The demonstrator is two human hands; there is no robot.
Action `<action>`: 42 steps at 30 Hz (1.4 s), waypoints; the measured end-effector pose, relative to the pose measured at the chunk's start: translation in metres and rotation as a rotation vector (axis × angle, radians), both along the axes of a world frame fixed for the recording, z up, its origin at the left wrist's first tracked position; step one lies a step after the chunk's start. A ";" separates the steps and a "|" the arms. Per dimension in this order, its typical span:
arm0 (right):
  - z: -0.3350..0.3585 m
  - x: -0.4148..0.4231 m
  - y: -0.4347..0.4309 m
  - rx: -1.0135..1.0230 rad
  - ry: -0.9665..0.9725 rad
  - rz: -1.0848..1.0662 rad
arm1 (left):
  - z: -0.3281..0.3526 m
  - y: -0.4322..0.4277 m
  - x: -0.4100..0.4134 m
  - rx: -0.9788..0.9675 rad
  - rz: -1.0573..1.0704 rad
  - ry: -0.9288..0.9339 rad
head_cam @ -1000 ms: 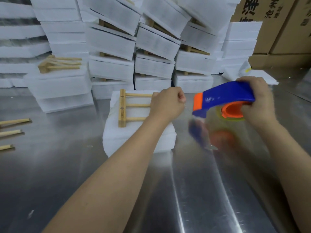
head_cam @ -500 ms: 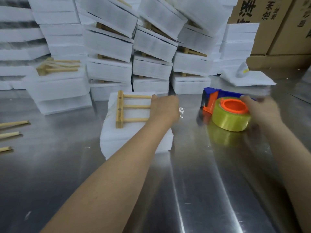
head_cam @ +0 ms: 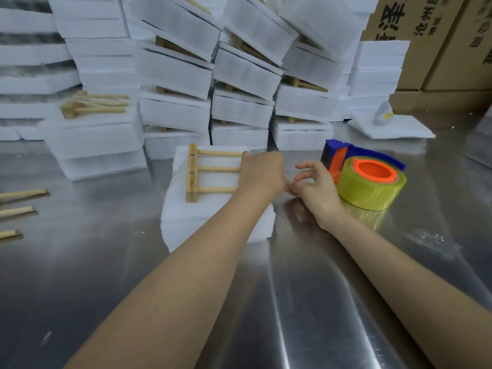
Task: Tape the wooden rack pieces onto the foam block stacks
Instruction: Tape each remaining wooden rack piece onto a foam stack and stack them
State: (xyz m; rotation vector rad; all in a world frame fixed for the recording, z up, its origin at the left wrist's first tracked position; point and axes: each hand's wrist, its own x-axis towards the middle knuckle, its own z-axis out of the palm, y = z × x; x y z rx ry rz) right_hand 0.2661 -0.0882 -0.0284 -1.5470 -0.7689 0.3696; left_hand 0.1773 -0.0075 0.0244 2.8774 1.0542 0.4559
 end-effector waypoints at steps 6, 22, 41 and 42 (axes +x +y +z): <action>0.002 -0.011 0.002 -0.174 -0.569 0.006 | 0.006 -0.007 -0.002 -0.153 -0.070 -0.291; -0.008 -0.040 0.029 -0.377 -0.995 0.038 | -0.041 0.056 -0.153 -1.080 0.020 -0.957; 0.024 -0.056 -0.003 0.007 -0.040 0.194 | -0.023 0.027 -0.140 -1.677 -0.345 -1.374; 0.032 -0.053 -0.003 0.090 0.076 0.128 | -0.020 0.026 -0.139 -1.699 -0.338 -1.362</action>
